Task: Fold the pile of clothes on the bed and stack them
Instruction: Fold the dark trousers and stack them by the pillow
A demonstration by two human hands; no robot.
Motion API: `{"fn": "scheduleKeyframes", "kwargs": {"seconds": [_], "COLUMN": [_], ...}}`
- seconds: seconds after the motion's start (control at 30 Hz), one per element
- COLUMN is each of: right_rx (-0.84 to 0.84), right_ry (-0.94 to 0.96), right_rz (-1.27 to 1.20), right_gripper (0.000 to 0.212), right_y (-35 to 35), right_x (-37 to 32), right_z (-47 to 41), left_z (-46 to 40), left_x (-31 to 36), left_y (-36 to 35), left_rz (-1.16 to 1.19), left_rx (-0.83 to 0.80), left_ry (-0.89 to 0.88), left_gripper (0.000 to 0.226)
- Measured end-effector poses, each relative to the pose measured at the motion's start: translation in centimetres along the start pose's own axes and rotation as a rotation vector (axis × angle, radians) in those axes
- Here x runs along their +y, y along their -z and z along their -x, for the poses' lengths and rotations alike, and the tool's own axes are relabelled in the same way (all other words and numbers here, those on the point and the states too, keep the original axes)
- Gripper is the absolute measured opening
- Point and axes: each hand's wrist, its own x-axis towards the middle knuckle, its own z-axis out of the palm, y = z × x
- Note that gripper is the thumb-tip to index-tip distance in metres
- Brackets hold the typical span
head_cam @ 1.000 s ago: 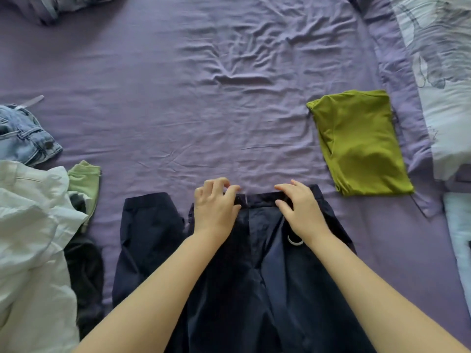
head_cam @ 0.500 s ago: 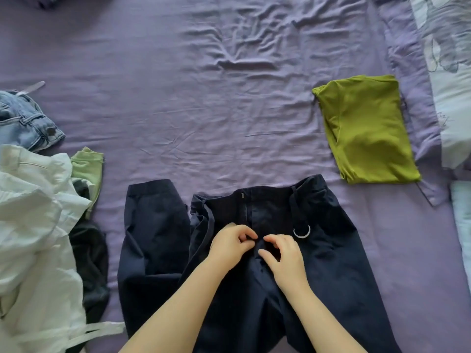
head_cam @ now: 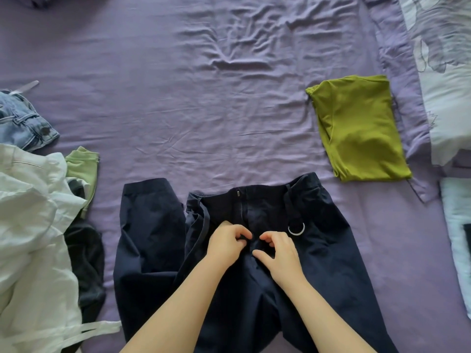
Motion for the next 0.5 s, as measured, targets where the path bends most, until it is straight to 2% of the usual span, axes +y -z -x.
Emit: {"fn": "scheduleKeyframes", "kwargs": {"seconds": [0.2,0.5], "right_rx": [-0.026,-0.026], "right_ry": [0.005,0.0], "right_rz": [0.009,0.074], "right_gripper": [0.043,0.042], "right_y": [0.14,-0.17], "right_x": [0.35,0.33], "right_z": [0.24,-0.01], "left_z": [0.5,0.13], "left_x": [0.05,-0.23], "left_y": [-0.48,-0.34], "left_rz": [-0.092,-0.177], "left_rx": [0.008,0.003], "left_ry": [-0.074,-0.119], "left_gripper": [0.01,0.011]}}
